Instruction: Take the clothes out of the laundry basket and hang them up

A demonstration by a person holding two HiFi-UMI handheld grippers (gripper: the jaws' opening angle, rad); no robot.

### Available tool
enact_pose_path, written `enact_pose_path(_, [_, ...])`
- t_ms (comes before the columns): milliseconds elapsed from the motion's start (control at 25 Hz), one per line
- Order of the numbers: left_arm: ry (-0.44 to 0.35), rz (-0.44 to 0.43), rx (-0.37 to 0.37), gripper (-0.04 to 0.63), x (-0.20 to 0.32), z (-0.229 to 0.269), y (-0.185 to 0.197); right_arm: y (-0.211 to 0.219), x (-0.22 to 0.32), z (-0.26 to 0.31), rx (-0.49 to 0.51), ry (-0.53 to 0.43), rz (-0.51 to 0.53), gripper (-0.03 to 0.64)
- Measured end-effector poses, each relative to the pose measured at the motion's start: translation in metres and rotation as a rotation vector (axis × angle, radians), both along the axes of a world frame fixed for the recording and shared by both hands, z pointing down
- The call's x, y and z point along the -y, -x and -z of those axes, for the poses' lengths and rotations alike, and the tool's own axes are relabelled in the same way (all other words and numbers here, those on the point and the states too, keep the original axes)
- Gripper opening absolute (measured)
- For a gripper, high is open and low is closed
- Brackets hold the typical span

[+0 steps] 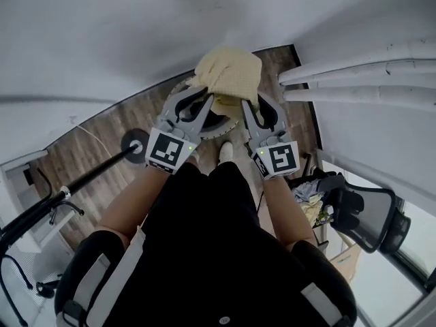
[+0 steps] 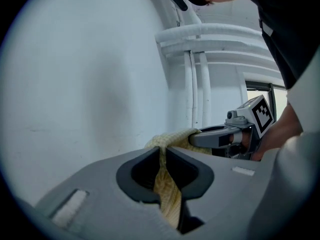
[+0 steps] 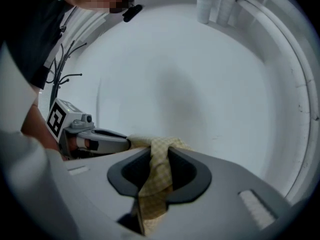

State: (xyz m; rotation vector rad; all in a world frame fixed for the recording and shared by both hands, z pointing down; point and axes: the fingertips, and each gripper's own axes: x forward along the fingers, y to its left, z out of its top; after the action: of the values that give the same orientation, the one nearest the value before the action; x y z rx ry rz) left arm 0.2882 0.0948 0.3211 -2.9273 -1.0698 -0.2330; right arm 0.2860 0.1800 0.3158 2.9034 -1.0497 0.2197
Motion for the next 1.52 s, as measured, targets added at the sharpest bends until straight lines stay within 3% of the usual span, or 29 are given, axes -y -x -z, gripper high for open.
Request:
enact_pose_path(240, [0.004, 0.189, -0.058, 0.043, 0.037, 0.043, 0.046, 0.032, 0.037, 0.04, -0.065, -0.035, 0.188, 0.091])
enact_pose_path(640, [-0.033, 0.552, -0.138, 0.043, 0.084, 0.095, 0.154, 0.109, 0.092, 0.092, -0.131, -0.117, 0.554, 0.092])
enact_pose_path(1120, [-0.125, 0.975, -0.205, 0.043, 0.175, 0.145, 0.318, 0.242, 0.211, 0.141, -0.154, -0.217, 0.974, 0.094])
enact_pose_path(1400, [-0.184, 1.145, -0.225, 0.043, 0.205, 0.164, 0.371, 0.285, 0.259, 0.157, -0.14, -0.269, 1.123, 0.095])
enact_pose_path(1520, [-0.181, 1.214, -0.221, 0.043, 0.244, 0.168, 0.406, 0.318, 0.304, 0.162, -0.144, -0.265, 1.186, 0.097])
